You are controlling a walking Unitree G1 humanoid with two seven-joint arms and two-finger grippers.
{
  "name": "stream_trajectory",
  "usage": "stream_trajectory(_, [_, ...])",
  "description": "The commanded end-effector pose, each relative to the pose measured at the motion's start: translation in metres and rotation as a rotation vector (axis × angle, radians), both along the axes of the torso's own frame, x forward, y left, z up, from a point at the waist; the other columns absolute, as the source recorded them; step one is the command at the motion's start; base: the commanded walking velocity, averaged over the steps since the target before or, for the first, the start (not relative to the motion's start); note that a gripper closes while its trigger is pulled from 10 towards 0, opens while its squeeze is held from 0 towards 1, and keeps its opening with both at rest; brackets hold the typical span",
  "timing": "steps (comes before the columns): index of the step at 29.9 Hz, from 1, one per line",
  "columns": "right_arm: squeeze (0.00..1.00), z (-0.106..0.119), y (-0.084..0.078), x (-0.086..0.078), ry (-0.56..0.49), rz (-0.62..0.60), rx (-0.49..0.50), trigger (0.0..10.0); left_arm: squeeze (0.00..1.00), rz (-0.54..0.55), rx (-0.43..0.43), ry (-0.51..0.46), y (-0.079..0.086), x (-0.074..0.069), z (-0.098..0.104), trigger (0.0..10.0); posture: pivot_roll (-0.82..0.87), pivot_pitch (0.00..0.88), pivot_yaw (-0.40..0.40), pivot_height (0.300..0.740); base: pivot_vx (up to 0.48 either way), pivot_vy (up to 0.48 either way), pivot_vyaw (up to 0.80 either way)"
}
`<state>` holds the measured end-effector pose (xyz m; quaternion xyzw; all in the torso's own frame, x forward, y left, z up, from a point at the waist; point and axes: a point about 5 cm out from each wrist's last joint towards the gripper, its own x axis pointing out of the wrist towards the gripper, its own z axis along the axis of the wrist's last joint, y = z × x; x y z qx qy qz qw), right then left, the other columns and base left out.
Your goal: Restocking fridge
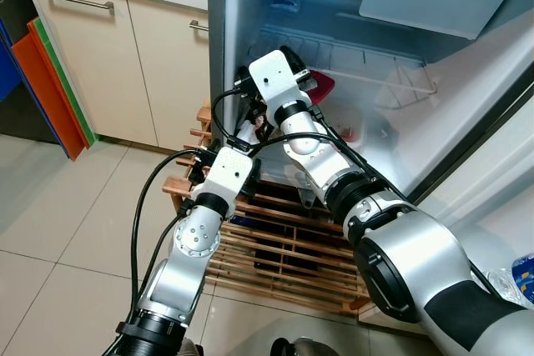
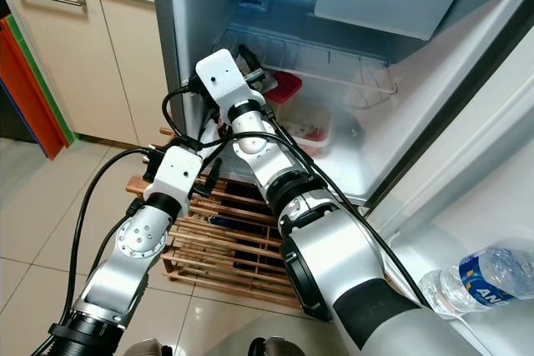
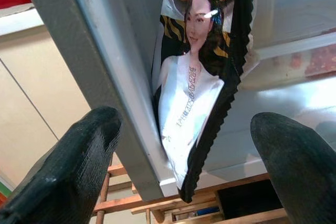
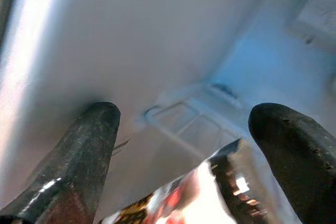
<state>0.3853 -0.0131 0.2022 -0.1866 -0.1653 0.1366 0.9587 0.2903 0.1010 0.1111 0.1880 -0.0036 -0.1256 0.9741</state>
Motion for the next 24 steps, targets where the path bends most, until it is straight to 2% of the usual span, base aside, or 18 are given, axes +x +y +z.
stream_trajectory(1, [0.00, 0.023, -0.001, 0.002, -0.104, 0.007, 0.014, 10.0, 0.00, -0.020, -0.012, 0.009, -0.006, -0.002, -0.003, 10.0, 0.12, 0.064, -0.132, 0.740, 0.000, 0.000, 0.00])
stream_trajectory(5, [0.00, 0.026, 0.000, 0.001, -0.128, 0.009, 0.029, 10.0, 0.00, -0.023, -0.013, 0.012, -0.007, -0.002, -0.004, 10.0, 0.12, 0.060, -0.130, 0.740, 0.000, 0.000, 0.00])
stream_trajectory(14, [0.00, 0.014, 0.001, -0.001, -0.088, 0.013, 0.035, 10.0, 0.00, -0.030, -0.020, 0.014, -0.011, -0.001, -0.005, 10.0, 0.12, 0.056, -0.130, 0.740, 0.000, 0.000, 0.00])
stream_trajectory(24, [0.00, 0.003, -0.009, -0.003, -0.058, -0.001, 0.109, 10.0, 0.00, -0.036, -0.031, 0.024, -0.014, -0.003, -0.008, 10.0, 0.10, 0.068, -0.120, 0.740, 0.000, 0.000, 0.00])
